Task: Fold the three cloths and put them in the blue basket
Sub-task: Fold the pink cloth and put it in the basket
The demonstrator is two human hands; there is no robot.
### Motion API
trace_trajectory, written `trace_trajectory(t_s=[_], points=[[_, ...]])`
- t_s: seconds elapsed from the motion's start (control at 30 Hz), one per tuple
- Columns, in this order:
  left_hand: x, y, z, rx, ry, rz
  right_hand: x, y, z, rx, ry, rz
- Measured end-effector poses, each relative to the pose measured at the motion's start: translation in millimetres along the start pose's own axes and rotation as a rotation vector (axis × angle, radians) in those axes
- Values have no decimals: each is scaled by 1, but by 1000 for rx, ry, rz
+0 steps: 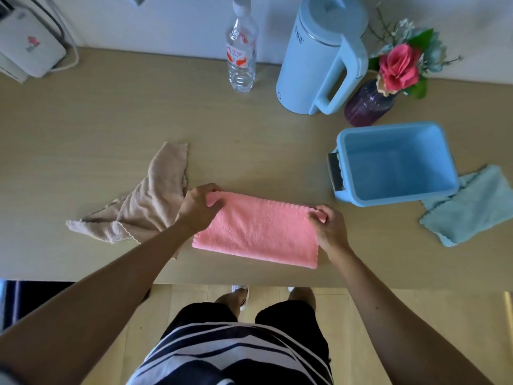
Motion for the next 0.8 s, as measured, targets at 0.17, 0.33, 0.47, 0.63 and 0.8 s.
trace_trajectory(t_s=[0.17, 0.33, 0.47, 0.63, 0.8], points=[[-5, 1, 6, -21, 59, 19, -1, -1, -6, 48, -31, 59], [25, 3, 27, -276, 266, 271, 28, -2, -35, 440, -286, 192], [70, 55, 15, -359, 288, 32, 49, 34, -39, 566, -569, -85], [63, 73, 11, -478, 297, 54, 61, 32, -26, 619, -505, -134], [19, 66, 48, -617, 377, 104, 84, 42, -25, 556, -495, -226]])
Point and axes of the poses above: each hand's wrist, its own x-axis away from the middle knuckle, its own y-axis out of the palm, z = x × y, the point moved 8 cm from there along -x, towards the middle knuckle, and after that the axes turned 12 degrees about -y, right-handed, at the moved point
